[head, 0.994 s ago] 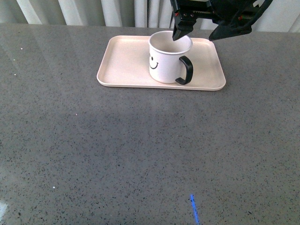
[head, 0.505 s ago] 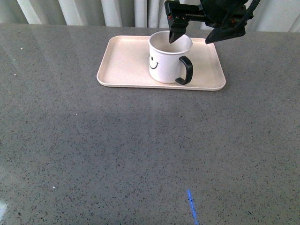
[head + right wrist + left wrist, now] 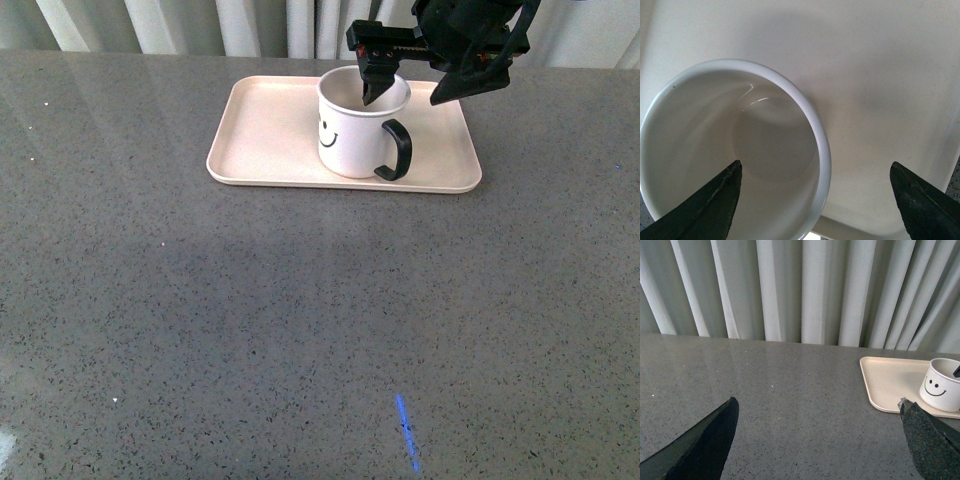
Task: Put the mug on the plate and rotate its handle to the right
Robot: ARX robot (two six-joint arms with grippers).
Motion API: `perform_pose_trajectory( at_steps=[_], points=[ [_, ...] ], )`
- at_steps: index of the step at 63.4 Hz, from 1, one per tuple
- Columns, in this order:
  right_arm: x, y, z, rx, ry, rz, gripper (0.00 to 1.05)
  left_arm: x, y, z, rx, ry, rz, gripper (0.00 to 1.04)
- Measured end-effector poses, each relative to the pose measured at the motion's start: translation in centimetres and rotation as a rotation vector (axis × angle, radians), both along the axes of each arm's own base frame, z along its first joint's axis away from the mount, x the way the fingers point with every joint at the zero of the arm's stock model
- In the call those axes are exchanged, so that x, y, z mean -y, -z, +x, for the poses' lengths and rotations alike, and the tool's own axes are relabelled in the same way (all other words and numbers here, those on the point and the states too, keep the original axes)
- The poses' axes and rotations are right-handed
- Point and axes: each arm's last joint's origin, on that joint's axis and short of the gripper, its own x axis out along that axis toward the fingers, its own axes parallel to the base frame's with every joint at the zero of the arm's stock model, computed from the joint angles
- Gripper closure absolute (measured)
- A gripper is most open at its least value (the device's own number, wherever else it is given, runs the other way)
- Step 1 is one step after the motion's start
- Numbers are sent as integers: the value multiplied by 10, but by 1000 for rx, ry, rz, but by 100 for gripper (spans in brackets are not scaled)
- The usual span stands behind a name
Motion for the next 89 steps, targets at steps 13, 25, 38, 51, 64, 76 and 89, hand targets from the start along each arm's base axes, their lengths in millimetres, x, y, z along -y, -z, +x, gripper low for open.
perform_pose_trajectory(
  at_steps=[13, 25, 38, 51, 64, 76, 89],
  points=[
    [-1, 6, -3, -18, 7, -1, 39, 0, 0, 0, 0, 0, 0, 9],
    [-1, 9, -4, -26, 10, 0, 62, 0, 0, 0, 0, 0, 0, 9],
    [-2, 9, -5, -35, 12, 1, 91, 0, 0, 0, 0, 0, 0, 9],
    [-4, 4, -7, -48, 24, 21, 103, 0, 0, 0, 0, 0, 0, 9],
    [1, -18, -12, -29, 3, 23, 103, 0, 0, 0, 0, 0, 0, 9],
    [28, -68, -19, 49, -157, -67, 103, 0, 0, 0, 0, 0, 0, 9],
    [45, -77, 3, 68, -308, -195, 103, 0, 0, 0, 0, 0, 0, 9]
  ],
)
